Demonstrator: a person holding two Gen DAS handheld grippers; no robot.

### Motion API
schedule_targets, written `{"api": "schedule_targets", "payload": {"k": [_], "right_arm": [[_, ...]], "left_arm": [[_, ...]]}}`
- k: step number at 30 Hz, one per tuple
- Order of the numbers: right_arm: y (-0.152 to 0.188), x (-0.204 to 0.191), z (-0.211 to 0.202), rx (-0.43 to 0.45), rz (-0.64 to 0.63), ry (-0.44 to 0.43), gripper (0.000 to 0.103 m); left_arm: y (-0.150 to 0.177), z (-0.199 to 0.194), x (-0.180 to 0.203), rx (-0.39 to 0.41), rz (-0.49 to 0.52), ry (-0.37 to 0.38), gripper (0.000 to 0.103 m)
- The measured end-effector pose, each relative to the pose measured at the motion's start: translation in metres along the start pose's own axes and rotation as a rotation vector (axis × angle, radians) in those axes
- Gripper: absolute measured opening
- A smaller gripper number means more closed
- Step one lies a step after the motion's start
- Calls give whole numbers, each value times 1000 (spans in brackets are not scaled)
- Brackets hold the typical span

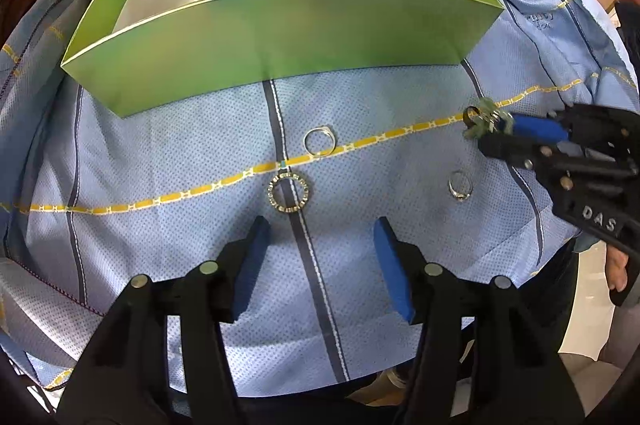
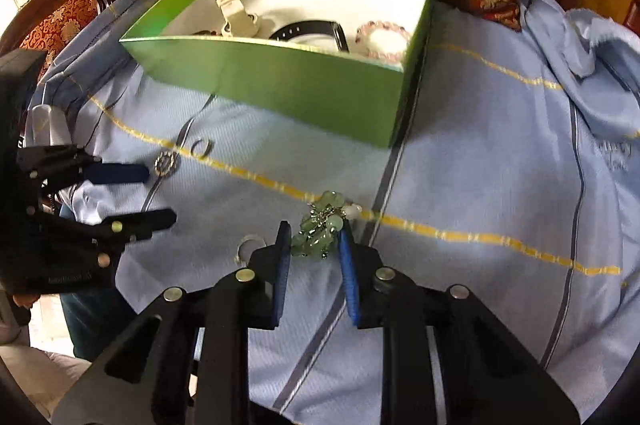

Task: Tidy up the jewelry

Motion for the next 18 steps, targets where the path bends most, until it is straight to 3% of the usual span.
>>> {"api": "schedule_targets", "payload": {"k": [2,4,6,11,13,16,18], "right_arm": [[-5,1,5,-2,1,18,28],[-10,4,14,-12,2,16,42],[-11,3,19,-13,-2,25,50],[-8,-8,22,12,-82,78,51],[-6,-5,22,20,-73,77,44],[-3,6,16,19,-48,76,19],[-2,12,15,12,-37,44,18]], "left_arm": [[-1,0,0,0,-1,2,56],[-1,1,0,0,-1,3,56],[-1,0,0,0,-2,5,56],[-2,1,-1,0,-1,6,56],[-2,0,-1,3,-4,6,55],[-4,-1,-3,7,-9,0,33],[-6,-1,-4,6,-12,0,26]]}}
Point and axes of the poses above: each gripper's, at about its wrist camera, not at the fingertips, and z roughly the way its jaws point, x to its right, y to its underside, the point moved 1 cm from there along z, roughly the way its jaws point, and after that the axes turned 1 degree about -z, right-handed, at the moved point
